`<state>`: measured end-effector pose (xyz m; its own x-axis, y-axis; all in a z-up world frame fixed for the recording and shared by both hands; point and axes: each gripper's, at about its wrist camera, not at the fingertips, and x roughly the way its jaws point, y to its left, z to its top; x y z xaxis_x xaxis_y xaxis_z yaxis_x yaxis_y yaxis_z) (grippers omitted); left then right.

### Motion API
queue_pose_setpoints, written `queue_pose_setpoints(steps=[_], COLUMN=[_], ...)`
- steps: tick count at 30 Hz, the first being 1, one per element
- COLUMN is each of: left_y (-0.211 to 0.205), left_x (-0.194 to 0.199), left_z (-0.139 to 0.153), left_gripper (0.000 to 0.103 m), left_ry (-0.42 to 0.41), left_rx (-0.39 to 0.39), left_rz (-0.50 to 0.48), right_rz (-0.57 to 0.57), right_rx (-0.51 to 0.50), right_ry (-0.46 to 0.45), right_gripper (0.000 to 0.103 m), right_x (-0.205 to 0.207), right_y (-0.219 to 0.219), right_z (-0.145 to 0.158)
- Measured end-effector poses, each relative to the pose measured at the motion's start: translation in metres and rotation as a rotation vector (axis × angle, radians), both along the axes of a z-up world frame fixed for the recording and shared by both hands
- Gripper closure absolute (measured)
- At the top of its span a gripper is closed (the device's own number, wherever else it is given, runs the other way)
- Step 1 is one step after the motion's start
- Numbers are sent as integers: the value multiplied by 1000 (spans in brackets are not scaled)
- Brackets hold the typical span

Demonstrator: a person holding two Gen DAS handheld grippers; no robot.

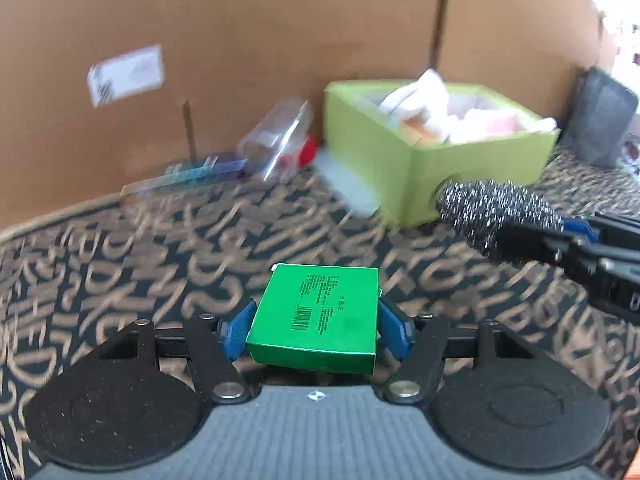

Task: Organize objects
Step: 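Carry the steel wool and green box up over the shoebox with both tools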

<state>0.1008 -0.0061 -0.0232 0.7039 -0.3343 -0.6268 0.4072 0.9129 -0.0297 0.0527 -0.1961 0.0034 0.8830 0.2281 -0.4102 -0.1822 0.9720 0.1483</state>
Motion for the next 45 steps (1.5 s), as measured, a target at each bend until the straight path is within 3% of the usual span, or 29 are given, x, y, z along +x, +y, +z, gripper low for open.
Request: queue_pose_setpoints(steps=[6,8,13,16,18,19,23,27,31,33,35,37,41,45], left_y=[-26,-39,-74,-91,-89,-86,-79,-97,-123,-131,-137,-146,-156,-141], left_x=[8,16,46,68,75,72,41,33,56,60,61,65,51,41], left_z=[57,72,88,85,79,75,51,18,-8,-16,-17,-22,-30,-30], left_gripper=[37,49,50,66,65,65,25,24,24,22,22,22,22,23], left_ry=[-99,-136,-170,-137,-77,-56,-79,-33,139,184,187,202,102,107], left_rx=[-113,-135,-179,-177,-196,-208,-150,-39,-30,-39,-65,-37,85,71], left_rz=[-73,-82,-84,-74,-78,-92,-174,-230,-127,-37,6,19,-99,-134], right_rz=[-120,-157,-235,-262,-265,-264,-306,-309,-298,-298,-298,-297,-292,-296], right_rx=[-7,-6,-11,-30,-36,-39,-65,-18,-38,-41,-37,-29,-21,-15], right_ry=[-141,-170,-223,-223,-210,-204,-196,-179,-174,-174,-166,-157,-154,-149], right_gripper=[78,78,78,78,78,78,78,78,78,78,78,77,77,77], right_x=[-10,-8,9,26,37,38,42,38,31,25,25,23,14,9], right_y=[-40,-51,-72,-80,-83,-85,-91,-98,-92,-91,-90,-91,-93,-95], right_z=[37,46,58,57,53,52,44,37,33,31,30,27,24,22])
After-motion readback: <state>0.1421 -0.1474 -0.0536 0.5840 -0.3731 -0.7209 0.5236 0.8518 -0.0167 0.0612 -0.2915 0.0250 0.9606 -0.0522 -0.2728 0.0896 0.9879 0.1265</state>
